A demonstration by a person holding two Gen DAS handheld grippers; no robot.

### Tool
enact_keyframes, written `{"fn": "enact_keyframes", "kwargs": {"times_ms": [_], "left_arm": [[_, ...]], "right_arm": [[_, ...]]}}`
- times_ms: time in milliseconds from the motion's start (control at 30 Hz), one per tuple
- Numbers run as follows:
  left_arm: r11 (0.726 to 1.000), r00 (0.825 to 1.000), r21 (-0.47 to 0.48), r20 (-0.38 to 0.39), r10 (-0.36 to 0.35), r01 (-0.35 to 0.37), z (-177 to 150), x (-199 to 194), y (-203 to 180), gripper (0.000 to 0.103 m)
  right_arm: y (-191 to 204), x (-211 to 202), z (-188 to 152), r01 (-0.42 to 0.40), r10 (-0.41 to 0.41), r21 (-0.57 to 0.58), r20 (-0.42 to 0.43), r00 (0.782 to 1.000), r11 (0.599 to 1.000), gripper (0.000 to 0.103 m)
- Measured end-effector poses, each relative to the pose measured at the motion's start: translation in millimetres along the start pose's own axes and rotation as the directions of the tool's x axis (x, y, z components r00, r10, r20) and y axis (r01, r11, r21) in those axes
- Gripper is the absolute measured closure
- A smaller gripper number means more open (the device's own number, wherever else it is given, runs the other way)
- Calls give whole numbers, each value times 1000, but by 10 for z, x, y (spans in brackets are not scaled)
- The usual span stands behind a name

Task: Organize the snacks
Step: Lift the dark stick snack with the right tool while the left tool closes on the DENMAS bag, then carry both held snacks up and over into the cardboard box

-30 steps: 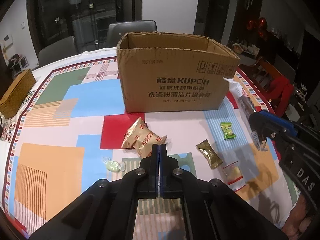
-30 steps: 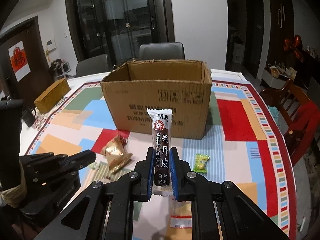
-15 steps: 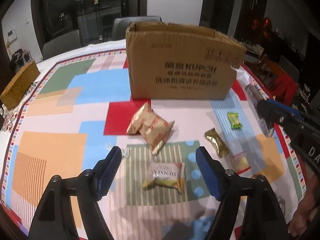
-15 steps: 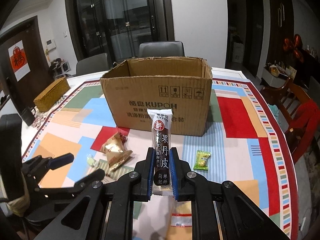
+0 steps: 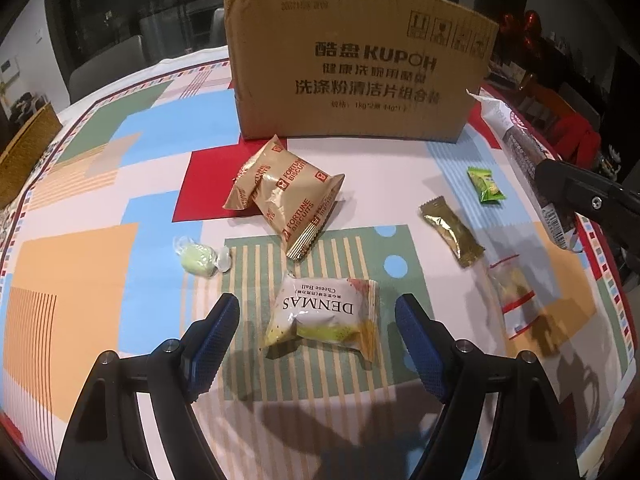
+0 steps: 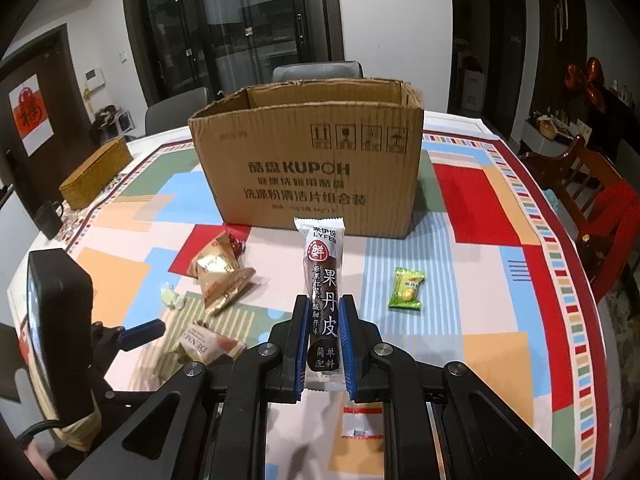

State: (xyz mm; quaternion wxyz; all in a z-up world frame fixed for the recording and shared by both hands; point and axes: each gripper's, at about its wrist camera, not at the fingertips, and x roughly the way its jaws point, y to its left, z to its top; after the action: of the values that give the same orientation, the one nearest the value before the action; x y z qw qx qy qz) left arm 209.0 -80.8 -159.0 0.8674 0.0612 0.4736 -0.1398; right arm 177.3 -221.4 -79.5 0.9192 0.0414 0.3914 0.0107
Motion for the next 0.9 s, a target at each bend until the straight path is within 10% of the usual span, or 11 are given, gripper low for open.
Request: {"fn": "enact_keyframes", "kwargs": {"times_ms": [433, 900], "left_arm": [[999, 1000, 33, -14, -21, 22, -34, 170, -59, 55], [1000, 999, 5, 39, -15, 15, 100, -101, 6, 59]], "right_arm": [[2, 58, -29, 12, -12, -4, -15, 1000, 1000, 87], [-23, 12, 25, 6, -6, 2, 3, 1000, 1000, 87]]}}
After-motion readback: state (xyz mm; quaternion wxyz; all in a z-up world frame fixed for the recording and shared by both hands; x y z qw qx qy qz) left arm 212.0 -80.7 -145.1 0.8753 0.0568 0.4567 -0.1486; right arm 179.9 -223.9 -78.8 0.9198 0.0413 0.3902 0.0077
